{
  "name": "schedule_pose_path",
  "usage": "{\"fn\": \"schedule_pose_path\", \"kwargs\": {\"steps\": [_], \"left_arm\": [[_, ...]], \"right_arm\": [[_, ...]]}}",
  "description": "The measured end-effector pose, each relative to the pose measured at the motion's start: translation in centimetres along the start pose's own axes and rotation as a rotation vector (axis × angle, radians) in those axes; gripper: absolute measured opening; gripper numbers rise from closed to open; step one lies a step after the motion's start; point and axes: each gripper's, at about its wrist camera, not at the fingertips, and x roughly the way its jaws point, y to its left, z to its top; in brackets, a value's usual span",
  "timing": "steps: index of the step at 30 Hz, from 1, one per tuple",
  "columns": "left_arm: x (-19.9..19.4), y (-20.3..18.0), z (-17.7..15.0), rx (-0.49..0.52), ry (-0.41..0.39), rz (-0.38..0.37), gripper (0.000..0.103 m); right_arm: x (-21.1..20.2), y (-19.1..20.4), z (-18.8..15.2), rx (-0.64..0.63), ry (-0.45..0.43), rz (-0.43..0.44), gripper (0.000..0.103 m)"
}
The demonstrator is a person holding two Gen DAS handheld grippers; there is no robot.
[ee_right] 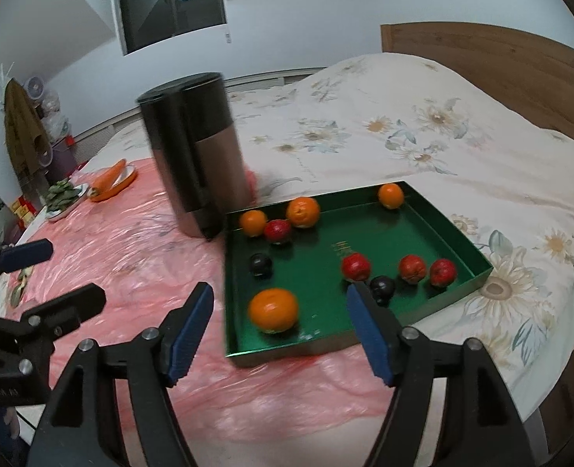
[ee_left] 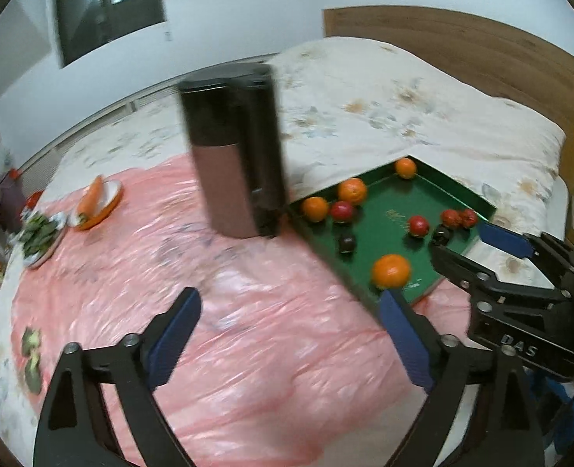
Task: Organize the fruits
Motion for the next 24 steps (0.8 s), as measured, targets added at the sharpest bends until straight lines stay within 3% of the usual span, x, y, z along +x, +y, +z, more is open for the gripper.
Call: {"fn": "schedule_pose_path", "kwargs": {"steps": [11,24], "left_arm": [[-4.7,7.8,-5.2,-0.112,-0.030,0.154,0.098],[-9.9,13.5,-9.2,-0.205,-0.087,0.211,0.098]], "right_arm": [[-2.5,7.0,-2.4,-0.098,-0.032,0.015,0.103],[-6.3,13.0,-2.7,-0.174,-0.110,0.022,0.103]]}}
